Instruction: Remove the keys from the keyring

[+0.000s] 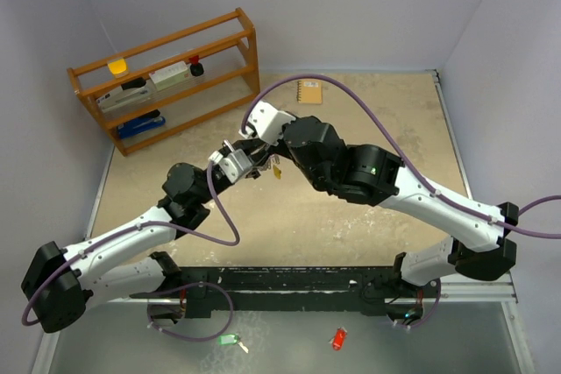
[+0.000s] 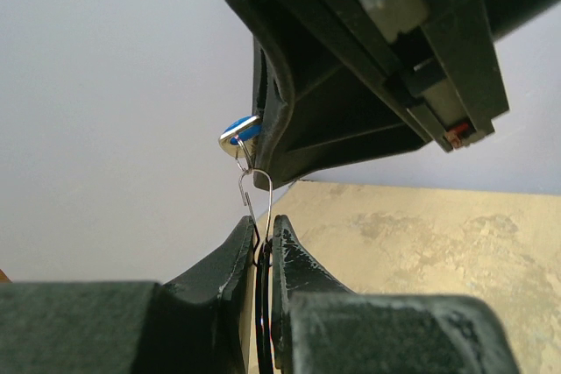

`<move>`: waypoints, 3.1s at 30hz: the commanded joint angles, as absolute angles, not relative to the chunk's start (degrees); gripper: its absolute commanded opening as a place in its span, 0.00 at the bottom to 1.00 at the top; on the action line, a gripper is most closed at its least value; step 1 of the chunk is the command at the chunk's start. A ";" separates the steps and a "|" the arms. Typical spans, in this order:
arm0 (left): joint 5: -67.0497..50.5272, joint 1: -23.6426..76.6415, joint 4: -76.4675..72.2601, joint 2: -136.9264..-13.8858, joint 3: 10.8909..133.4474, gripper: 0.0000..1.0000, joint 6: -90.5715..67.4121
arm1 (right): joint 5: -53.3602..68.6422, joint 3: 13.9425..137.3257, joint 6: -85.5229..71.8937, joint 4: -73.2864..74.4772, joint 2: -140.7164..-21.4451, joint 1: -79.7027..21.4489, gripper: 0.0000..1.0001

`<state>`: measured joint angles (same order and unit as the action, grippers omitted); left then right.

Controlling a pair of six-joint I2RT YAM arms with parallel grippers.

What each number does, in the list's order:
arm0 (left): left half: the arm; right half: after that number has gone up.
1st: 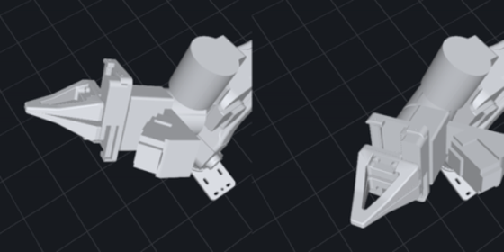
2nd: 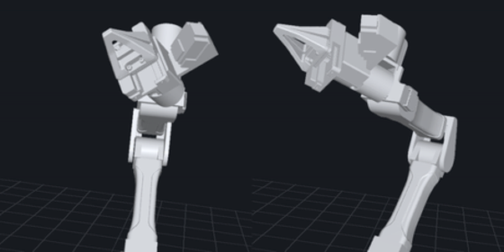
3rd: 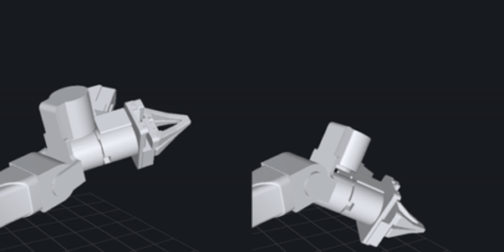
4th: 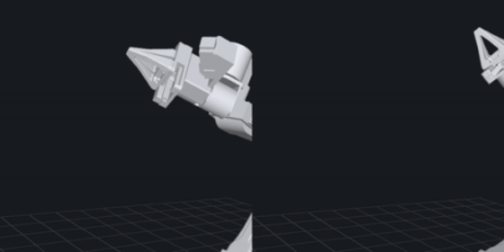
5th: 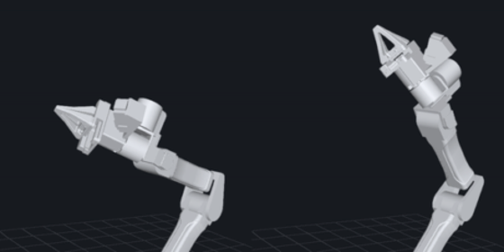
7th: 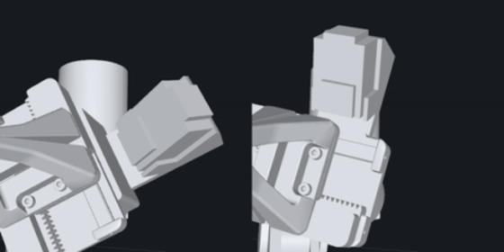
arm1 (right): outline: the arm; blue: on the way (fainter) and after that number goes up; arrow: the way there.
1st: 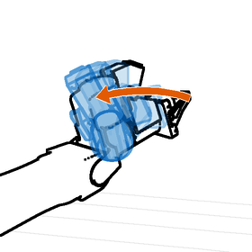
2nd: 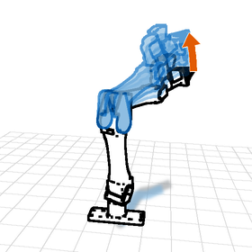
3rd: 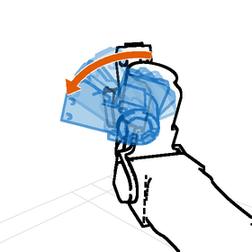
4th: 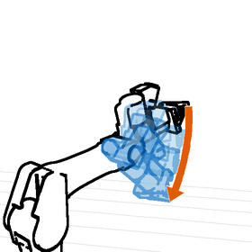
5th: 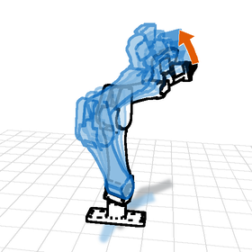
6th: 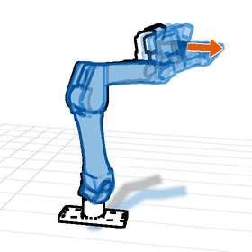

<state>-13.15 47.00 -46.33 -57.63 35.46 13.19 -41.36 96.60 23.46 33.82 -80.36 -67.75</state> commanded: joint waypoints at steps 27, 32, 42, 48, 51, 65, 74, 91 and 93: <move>-39.10 47.29 -22.32 -50.35 42.97 0.00 19.13 | -30.80 99.32 21.42 40.29 -76.62 -66.89 0.00; -40.88 47.29 -21.64 -49.50 43.67 0.00 18.62 | -27.28 98.37 21.33 40.58 -75.63 -66.89 0.00; -45.59 48.06 -22.32 -50.12 44.77 0.00 16.35 | -21.86 98.35 22.37 41.02 -76.91 -66.81 0.00; -49.13 48.51 -22.28 -50.37 45.81 0.00 16.30 | -16.78 98.86 22.59 43.69 -78.69 -66.80 0.00; -50.45 48.69 -23.36 -50.09 45.99 0.00 16.37 | -12.79 99.56 22.59 45.27 -80.03 -66.84 0.00; -52.46 48.82 -29.48 -48.56 49.28 0.00 16.98 | -0.75 98.53 22.71 45.49 -81.89 -66.81 0.00; -46.18 48.86 -28.43 -50.54 53.31 0.00 20.84 | 1.31 97.59 21.81 43.31 -85.42 -66.89 0.00; -29.96 48.87 -29.62 -44.14 51.87 0.00 24.26 | -2.62 93.57 21.00 42.82 -86.15 -67.01 0.00; -29.47 48.87 -32.16 -42.30 50.55 0.00 23.84 | -2.62 92.55 20.66 42.08 -85.23 -67.05 0.00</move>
